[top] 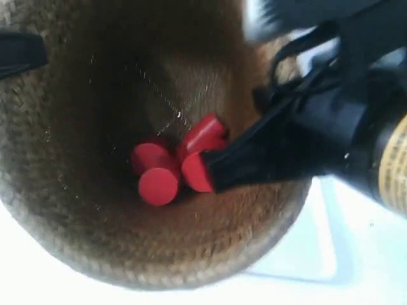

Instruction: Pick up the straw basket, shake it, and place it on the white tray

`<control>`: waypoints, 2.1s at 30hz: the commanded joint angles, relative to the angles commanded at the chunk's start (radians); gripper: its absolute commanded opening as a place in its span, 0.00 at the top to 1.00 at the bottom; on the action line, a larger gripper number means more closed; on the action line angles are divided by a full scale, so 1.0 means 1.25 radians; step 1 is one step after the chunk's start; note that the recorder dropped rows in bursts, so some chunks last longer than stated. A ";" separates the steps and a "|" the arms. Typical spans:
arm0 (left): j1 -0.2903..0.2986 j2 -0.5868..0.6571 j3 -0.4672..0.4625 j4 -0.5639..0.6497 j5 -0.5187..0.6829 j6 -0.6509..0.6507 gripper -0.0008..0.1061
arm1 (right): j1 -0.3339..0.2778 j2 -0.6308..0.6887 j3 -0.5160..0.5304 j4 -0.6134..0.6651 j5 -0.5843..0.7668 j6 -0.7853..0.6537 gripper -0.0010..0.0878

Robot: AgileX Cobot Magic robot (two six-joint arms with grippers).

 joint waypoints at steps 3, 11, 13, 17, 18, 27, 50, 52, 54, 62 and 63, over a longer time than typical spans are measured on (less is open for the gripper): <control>0.000 -0.016 -0.026 0.081 -0.021 -0.015 0.99 | 0.015 -0.049 0.023 0.003 -0.109 0.029 0.99; 0.000 -0.003 0.019 0.066 -0.030 -0.049 0.99 | -0.038 -0.052 0.045 0.063 -0.075 0.034 0.99; 0.000 -0.029 -0.029 0.064 -0.021 -0.052 0.99 | -0.020 -0.107 0.025 0.103 -0.144 0.025 0.99; -0.001 -0.018 0.045 0.095 -0.115 -0.046 0.99 | -0.082 -0.071 0.131 0.034 -0.183 0.060 0.99; -0.001 0.004 0.079 0.071 -0.133 -0.049 0.99 | -0.124 -0.047 0.139 0.077 -0.197 0.034 0.99; -0.001 -0.039 -0.038 0.108 -0.041 -0.078 0.99 | -0.187 -0.140 -0.014 0.445 -0.368 -0.232 0.99; -0.001 -0.023 0.059 0.185 -0.167 -0.130 0.99 | -0.379 -0.021 0.073 0.259 -0.408 -0.193 0.99; -0.001 -0.026 0.034 0.116 -0.066 -0.110 0.99 | -0.366 -0.022 0.037 0.324 -0.346 -0.269 0.99; -0.001 -0.066 -0.022 0.139 -0.077 -0.106 0.99 | -0.333 -0.095 0.004 0.386 -0.393 -0.283 0.99; -0.001 0.007 0.018 0.075 -0.058 -0.052 0.99 | -0.328 -0.021 0.015 0.324 -0.327 -0.252 0.99; -0.001 -0.012 -0.016 0.080 -0.054 -0.052 0.99 | -0.312 -0.044 -0.005 0.355 -0.347 -0.269 0.99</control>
